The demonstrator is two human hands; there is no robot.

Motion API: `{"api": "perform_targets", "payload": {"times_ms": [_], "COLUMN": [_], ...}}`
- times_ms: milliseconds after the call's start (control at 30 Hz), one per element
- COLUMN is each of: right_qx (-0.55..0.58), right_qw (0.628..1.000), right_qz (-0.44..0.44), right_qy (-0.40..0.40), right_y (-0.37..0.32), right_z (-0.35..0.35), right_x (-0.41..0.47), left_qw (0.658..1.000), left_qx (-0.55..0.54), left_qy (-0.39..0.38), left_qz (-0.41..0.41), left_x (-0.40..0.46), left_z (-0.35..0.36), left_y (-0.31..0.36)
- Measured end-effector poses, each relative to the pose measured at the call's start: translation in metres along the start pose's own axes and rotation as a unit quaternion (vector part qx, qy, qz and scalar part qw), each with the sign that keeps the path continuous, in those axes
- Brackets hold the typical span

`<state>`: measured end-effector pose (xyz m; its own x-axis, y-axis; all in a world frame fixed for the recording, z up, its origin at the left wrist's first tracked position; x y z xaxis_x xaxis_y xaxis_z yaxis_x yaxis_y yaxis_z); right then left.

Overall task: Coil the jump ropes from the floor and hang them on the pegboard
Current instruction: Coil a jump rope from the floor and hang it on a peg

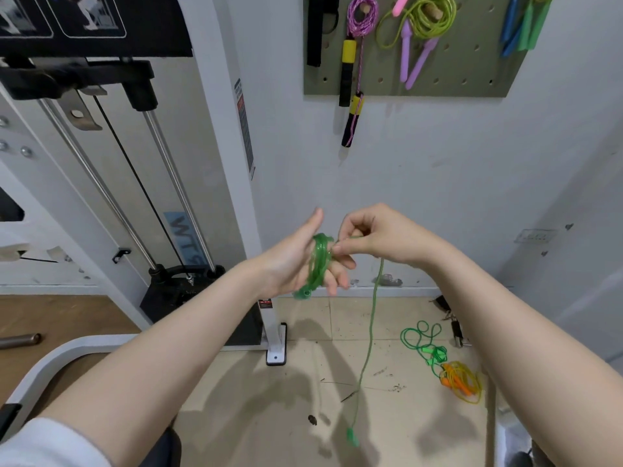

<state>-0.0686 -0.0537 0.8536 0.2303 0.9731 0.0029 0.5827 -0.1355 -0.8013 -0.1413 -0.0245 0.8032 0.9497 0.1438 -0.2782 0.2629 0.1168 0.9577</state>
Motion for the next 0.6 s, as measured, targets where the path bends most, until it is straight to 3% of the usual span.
{"api": "perform_targets", "payload": {"times_ms": [133, 200, 267, 333, 433, 533, 600], "right_qx": [0.138, 0.212, 0.209, 0.145, 0.027, -0.117, -0.161], "right_qw": [0.99, 0.977, 0.976, 0.983, 0.982, 0.962, 0.952], "right_qz": [0.005, 0.031, 0.065, 0.099, 0.128, 0.111, 0.081], "right_qy": [0.024, 0.01, -0.008, -0.046, -0.136, -0.222, -0.246], "right_y": [0.016, 0.03, 0.047, 0.061, 0.062, 0.037, 0.012], "right_z": [0.001, 0.015, 0.031, 0.049, 0.072, 0.085, 0.081], "right_x": [0.0, -0.001, -0.004, -0.01, -0.018, -0.019, -0.017], "left_qw": [0.985, 0.948, 0.906, 0.897, 0.916, 0.956, 0.975], "left_qx": [-0.127, -0.236, -0.336, -0.388, -0.352, -0.223, -0.1], "left_qy": [-0.113, -0.202, -0.227, -0.135, 0.072, 0.171, 0.197], "left_qz": [0.032, 0.069, 0.121, 0.165, 0.176, 0.087, 0.032], "left_x": [-0.009, -0.018, -0.023, -0.018, -0.008, 0.003, 0.003], "left_z": [0.015, 0.019, 0.013, -0.006, -0.034, -0.046, -0.053], "left_y": [0.013, 0.025, 0.035, 0.038, 0.022, -0.009, -0.028]}}
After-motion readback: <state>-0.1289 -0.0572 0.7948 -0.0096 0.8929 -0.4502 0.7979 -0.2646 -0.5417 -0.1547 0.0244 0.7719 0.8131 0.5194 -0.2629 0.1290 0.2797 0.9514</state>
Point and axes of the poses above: each hand's wrist, its own x-axis towards the middle knuckle, its own z-axis out of the palm, y = z × x, the point moved 9 cm from there along x, towards the middle knuckle, and after that the axes turned 1 degree about z, right-handed, at the moved point
